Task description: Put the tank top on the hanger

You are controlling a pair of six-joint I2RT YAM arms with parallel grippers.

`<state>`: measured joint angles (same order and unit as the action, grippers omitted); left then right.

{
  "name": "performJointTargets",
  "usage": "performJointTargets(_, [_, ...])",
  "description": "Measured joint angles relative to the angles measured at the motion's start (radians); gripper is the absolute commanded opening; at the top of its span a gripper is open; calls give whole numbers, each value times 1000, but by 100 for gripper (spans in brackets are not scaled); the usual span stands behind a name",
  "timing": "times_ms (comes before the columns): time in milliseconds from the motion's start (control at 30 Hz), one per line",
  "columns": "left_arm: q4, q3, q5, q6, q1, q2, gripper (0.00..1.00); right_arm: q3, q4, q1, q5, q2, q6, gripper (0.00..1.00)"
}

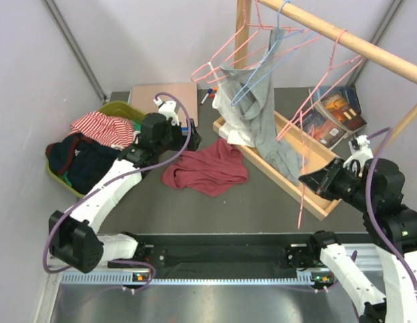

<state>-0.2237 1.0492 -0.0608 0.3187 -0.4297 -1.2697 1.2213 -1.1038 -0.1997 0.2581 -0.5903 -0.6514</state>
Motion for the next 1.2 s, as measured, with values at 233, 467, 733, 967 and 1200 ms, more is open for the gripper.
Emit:
performJointTargets(233, [-43, 78, -235, -9, 0, 53, 99, -4, 3, 0, 117, 2, 74, 0])
performJointTargets(467, [-72, 118, -321, 5, 0, 68, 99, -3, -5, 0, 200, 33, 122, 0])
performJointTargets(733, [-137, 227, -417, 21, 0, 67, 97, -3, -3, 0, 352, 1, 195, 0])
performJointTargets(967, [-131, 282, -541, 90, 0, 67, 96, -6, 13, 0, 442, -18, 225, 0])
performJointTargets(1200, [71, 263, -653, 316, 0, 68, 95, -69, 131, -13, 497, -89, 228, 0])
